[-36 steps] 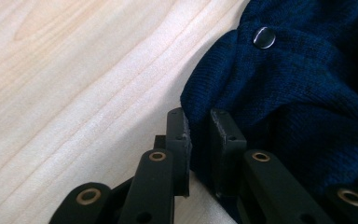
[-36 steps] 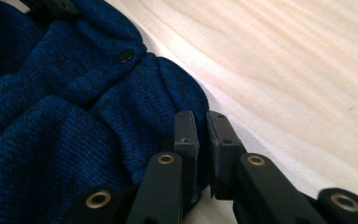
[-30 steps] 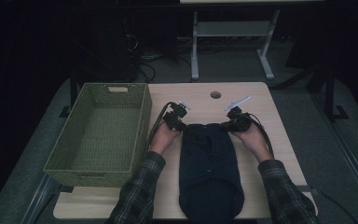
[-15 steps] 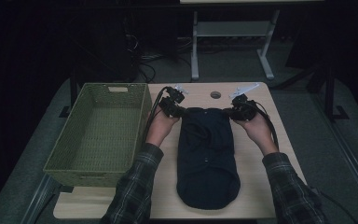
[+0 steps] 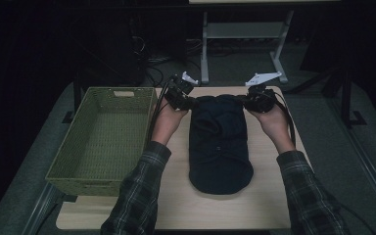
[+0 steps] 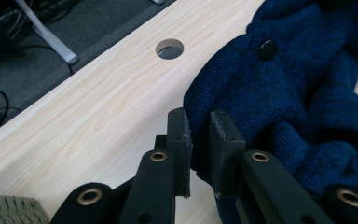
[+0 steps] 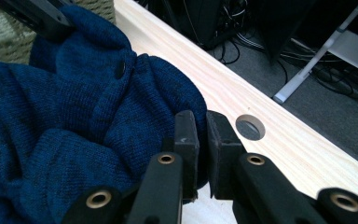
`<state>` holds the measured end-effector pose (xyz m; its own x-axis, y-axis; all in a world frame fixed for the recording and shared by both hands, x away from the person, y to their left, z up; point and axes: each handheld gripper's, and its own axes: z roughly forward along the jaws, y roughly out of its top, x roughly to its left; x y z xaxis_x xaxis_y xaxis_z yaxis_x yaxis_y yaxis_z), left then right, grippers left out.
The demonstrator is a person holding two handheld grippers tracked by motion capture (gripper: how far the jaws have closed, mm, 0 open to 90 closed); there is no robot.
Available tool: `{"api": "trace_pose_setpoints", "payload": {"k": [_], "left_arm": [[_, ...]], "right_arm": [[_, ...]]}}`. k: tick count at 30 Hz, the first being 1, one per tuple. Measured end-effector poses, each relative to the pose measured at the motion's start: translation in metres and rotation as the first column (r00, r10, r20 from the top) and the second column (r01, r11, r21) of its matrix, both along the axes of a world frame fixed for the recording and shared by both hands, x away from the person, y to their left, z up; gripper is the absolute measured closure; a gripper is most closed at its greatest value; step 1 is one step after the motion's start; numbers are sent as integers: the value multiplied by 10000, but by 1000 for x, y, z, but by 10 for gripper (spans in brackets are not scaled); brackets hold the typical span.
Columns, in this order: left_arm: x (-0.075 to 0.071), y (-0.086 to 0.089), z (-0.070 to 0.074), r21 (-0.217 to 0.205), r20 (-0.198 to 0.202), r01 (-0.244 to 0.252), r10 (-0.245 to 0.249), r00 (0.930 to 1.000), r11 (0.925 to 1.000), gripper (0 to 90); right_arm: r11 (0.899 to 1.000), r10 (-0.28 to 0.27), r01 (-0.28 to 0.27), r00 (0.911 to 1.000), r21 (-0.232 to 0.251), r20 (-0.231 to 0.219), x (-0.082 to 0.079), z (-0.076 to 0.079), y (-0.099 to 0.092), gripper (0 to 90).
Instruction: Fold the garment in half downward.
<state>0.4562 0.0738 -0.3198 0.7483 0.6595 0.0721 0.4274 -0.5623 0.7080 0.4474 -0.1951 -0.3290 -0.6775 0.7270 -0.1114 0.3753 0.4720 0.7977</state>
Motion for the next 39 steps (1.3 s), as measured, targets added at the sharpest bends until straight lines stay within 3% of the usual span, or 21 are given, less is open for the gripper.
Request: {"api": "trace_pose_setpoints", "payload": {"k": [10, 14, 23, 26, 39], "left_arm": [[-33, 1, -13, 59, 241, 543, -544, 9982, 9985, 788], [-37, 3, -13, -88, 276, 611, -609, 9978, 9981, 788], [-33, 4, 15, -314, 727, 558, -534, 9959, 9979, 785], [-40, 6, 11, -453, 521, 697, -673, 9964, 9965, 780], [-73, 16, -19, -811, -110, 1179, -1191, 9928, 9897, 768]], "right_arm": [[9992, 251, -252, 9997, 299, 51, -29, -21, -5, 828], [9990, 341, -346, 9993, 292, 148, -39, -25, -5, 826], [9986, 178, -210, 9977, 480, 652, -36, 2, -6, 820], [9973, 328, -366, 9976, 639, 604, -41, 2, -8, 810], [9907, 975, -979, 9952, 947, 84, -80, -27, -14, 788]]}}
